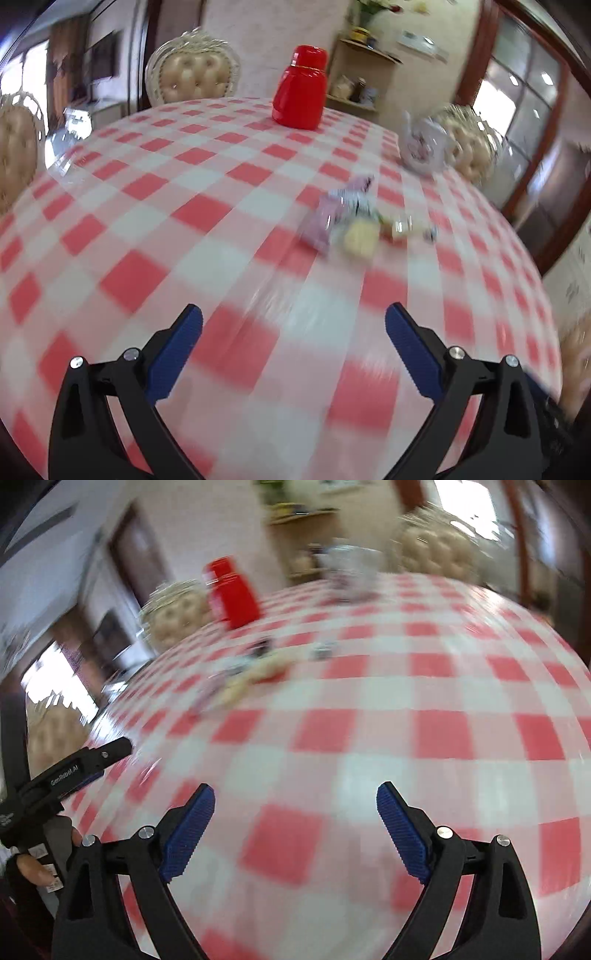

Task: Organize snacks
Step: 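Grasp the small blue-white packet with the right gripper while the left returns to the table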

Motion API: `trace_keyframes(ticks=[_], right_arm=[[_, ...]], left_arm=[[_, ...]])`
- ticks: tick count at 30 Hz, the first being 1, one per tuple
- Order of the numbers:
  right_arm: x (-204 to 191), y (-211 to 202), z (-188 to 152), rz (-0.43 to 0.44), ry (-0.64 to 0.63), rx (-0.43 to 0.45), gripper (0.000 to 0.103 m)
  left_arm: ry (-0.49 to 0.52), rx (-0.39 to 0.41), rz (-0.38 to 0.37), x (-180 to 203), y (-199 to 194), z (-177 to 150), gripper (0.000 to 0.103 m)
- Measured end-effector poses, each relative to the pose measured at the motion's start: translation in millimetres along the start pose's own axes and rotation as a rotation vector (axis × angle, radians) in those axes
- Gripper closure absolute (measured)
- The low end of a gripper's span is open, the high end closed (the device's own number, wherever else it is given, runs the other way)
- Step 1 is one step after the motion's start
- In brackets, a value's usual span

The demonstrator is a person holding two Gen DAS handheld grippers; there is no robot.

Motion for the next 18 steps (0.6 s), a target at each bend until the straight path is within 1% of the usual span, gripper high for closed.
trace_keyframes(ticks=[3, 5, 7, 9, 11, 12, 13, 14, 16, 17, 18], right_arm=[[19.2, 17.9, 13.8, -0.038, 0.023, -0.003, 0.016], [26.8, 34.8, 26.3, -0.067, 0.021, -0.007, 0.016], [29.6, 57.1, 39.7, -0.097, 0.005, -0.010, 0.016], [31.5, 77.2, 51.8, -0.130, -0.011, -0.012, 0.016], [30.8, 108.2, 64.3, -0.163, -0.020, -0.016, 0.016], [30.6, 119.8, 67.5, -0.174, -0.018, -0.017, 0.016], [26.9, 140.3, 71.9, -0.186, -0.013, -0.024, 0.016], [24.2, 151.6, 73.9, -0.188, -0.012, -0.029, 0.016], [11.6, 182.4, 81.7, -0.197, -0.022, -0.044, 0.020], [6.1, 193.4, 85.9, -0.194, -0.026, -0.043, 0.021], [-1.1, 203.9, 90.0, -0.194, -0.035, -0.040, 0.021]], left_arm=[[-0.129, 0.020, 0.030, -1.1, 33.6, 15.6, 0.004], [-0.197, 0.024, 0.045, -8.8, 48.3, 22.4, 0.004], [-0.235, 0.044, 0.055, -12.6, 60.1, 26.3, 0.004], [-0.225, 0.083, 0.057, -16.0, 61.9, 29.0, 0.004], [-0.181, 0.113, 0.061, -21.0, 62.4, 30.0, 0.004], [-0.165, 0.128, 0.050, -25.1, 59.8, 32.6, 0.004], [-0.165, 0.151, 0.051, -29.3, 55.7, 36.1, 0.004], [-0.178, 0.192, 0.077, -37.1, 49.6, 41.3, 0.004], [-0.232, 0.247, 0.109, -49.9, 41.8, 47.6, 0.004], [-0.252, 0.253, 0.113, -53.5, 41.7, 48.6, 0.004], [-0.269, 0.241, 0.117, -56.4, 44.4, 48.1, 0.004]])
Point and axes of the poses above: each gripper's, at about its wrist camera, not at the fingertips, and y roughly the way its jaws point, x to its right, z to its top, the point moved 5 cm from there along y, roughly the way its jaws point, and after that the axes turned 15 degrees about x, right-handed, at the moved point
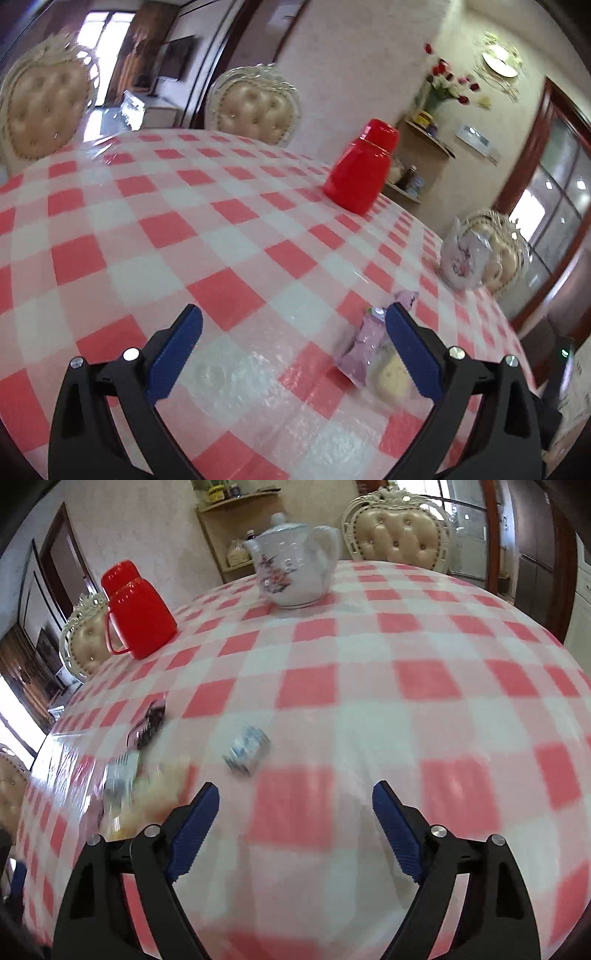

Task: Organize snacks
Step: 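Grasp the small blue-white packet with the right gripper while the left returns to the table, then grasp the yellow cake bag with the left gripper while the right holds the blue-white packet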

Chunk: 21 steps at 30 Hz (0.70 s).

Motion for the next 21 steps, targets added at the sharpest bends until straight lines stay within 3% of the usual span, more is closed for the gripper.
trace_keyframes(ticks=[3, 6, 8, 9, 14, 17, 21], right_arm=[[-23.5, 35.1, 3.9, -0.067, -0.100, -0.057, 0.031], [-34.7, 38.6, -0.9, -0.109, -0.192, -0.067, 0.046], [-35.1, 24.9, -8.5, -0.075, -0.218, -0.059, 0.075], [-33.5, 19.0, -11.9, -0.062, -0.226, -0.055, 0.082], [-17.5, -21.8, -26.7, 0.056, -0.137, -0.047, 0.082], [-20.3, -48.4, -40.1, 0.124, -0.102, -0.050, 0.082], [-32.6, -77.1, -59.2, 0.209, -0.073, -0.049, 0.082]], left_arm=[[0.000, -0.039, -0.008, 2.2, 6.2, -5.3, 0.004], [0.034, -0.050, -0.025, 9.5, 7.9, -8.0, 0.004], [0.043, -0.049, -0.028, 10.9, 6.9, -9.3, 0.004], [0.043, -0.055, -0.031, 10.8, 7.5, -9.4, 0.004], [0.038, -0.087, -0.034, 6.2, 14.6, -10.9, 0.004], [0.085, -0.112, -0.046, 6.4, 23.1, -11.5, 0.004], [0.136, -0.213, -0.126, 18.3, 36.0, -24.3, 0.004]])
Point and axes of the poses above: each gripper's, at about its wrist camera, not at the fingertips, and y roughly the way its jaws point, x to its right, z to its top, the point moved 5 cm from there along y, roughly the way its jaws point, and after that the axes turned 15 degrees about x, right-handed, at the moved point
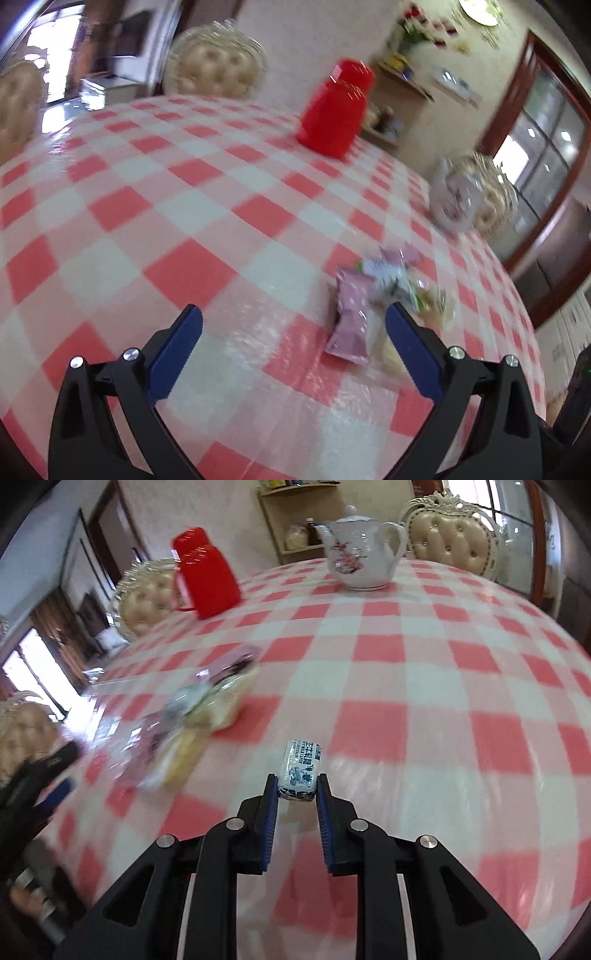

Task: Organize snacks
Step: 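Grasp the yellow cake bag with the left gripper while the right holds the blue-white packet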

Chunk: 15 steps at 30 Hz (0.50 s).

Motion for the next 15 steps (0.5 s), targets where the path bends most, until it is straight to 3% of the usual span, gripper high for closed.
trace_keyframes(ticks=[2, 4, 8, 13, 15], right_arm=[[-7.0, -6.4, -3.0, 0.033, 0.014, 0.000, 0.082], [-10.9, -15.4, 2.7, 0.051, 0.018, 0.026, 0.082], [-0.8, -29.0, 17.8, 0.043, 0.060, 0.076, 0.082], [17.0, -34.8, 27.6, 0.025, 0.117, 0.097, 0.081], [17.7, -33.7, 27.8, 0.037, 0.129, 0.087, 0.081]], left_arm=[[0.058, -0.062, -0.084, 21.0, 4.9, -11.3, 0.004], [0.147, -0.072, -0.134, 46.3, 4.5, -20.1, 0.004], [0.411, -0.043, -0.163, 99.5, 10.9, -37.1, 0.004], [0.476, -0.114, -0.196, 121.4, 38.2, -45.7, 0.004], [0.484, -0.164, -0.210, 122.9, 47.3, -50.3, 0.013]])
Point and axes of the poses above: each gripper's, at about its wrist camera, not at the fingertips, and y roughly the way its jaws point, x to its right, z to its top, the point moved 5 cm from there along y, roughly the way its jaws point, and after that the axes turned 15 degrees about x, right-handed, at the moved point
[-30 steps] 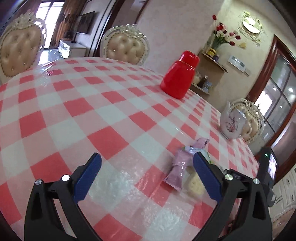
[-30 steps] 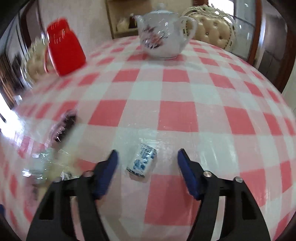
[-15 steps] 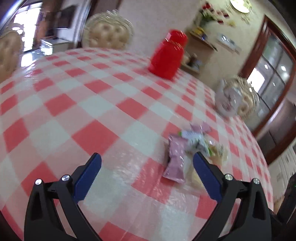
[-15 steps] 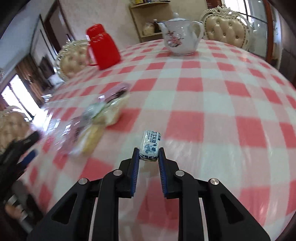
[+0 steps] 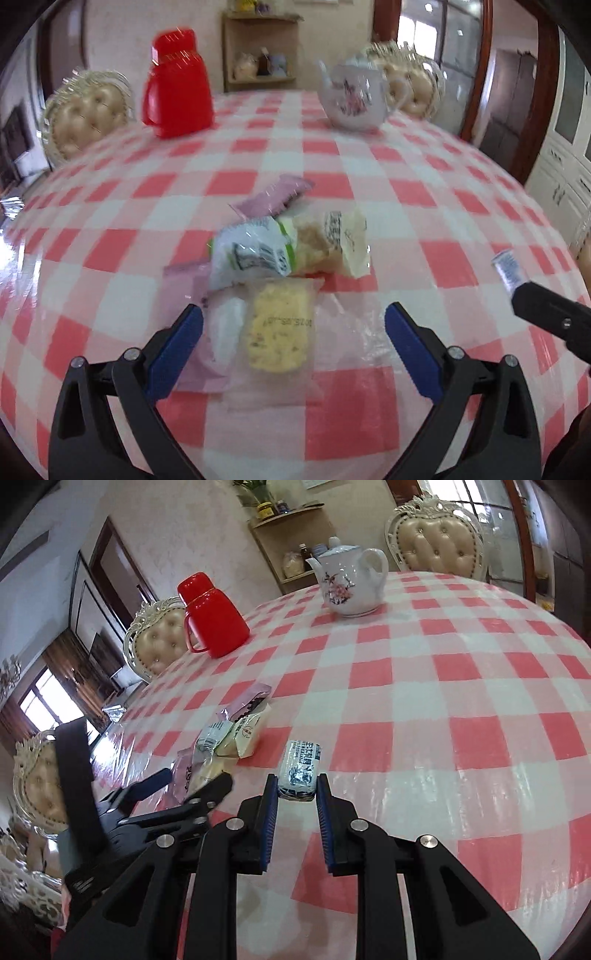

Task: Organize snacks

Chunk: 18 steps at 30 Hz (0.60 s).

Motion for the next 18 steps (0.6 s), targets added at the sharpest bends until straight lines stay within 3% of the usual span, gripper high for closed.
trace_keyframes(ticks=[2, 4, 6, 14, 18], right_arm=[[-3.8, 0.1, -0.6, 0.022, 0.005, -0.009, 0.081], [-8.2, -0.5, -1.1, 0.032, -0.004, -0.009, 0.081], [-10.7, -1.2, -2.4, 0.033, -0.011, -0.007, 0.081], [-18.7, 12.9, -19.3, 0.006, -0.093, -0.041, 0.083], [-6.5, 13.2, -14.1, -0.028, -0.099, -0.039, 0.081]], left_arm=[[0.018, -0.073, -0.025, 1.6, 9.7, -8.0, 0.048], [0.055, -0.063, 0.002, 0.2, 5.8, -8.7, 0.067], [0.036, -0.055, -0.009, -2.5, 2.7, -8.7, 0.068], [0.061, -0.006, 0.068, -2.9, -27.2, -17.6, 0.068], [0.002, 0.010, 0.075, -12.4, -45.2, -21.8, 0.068]])
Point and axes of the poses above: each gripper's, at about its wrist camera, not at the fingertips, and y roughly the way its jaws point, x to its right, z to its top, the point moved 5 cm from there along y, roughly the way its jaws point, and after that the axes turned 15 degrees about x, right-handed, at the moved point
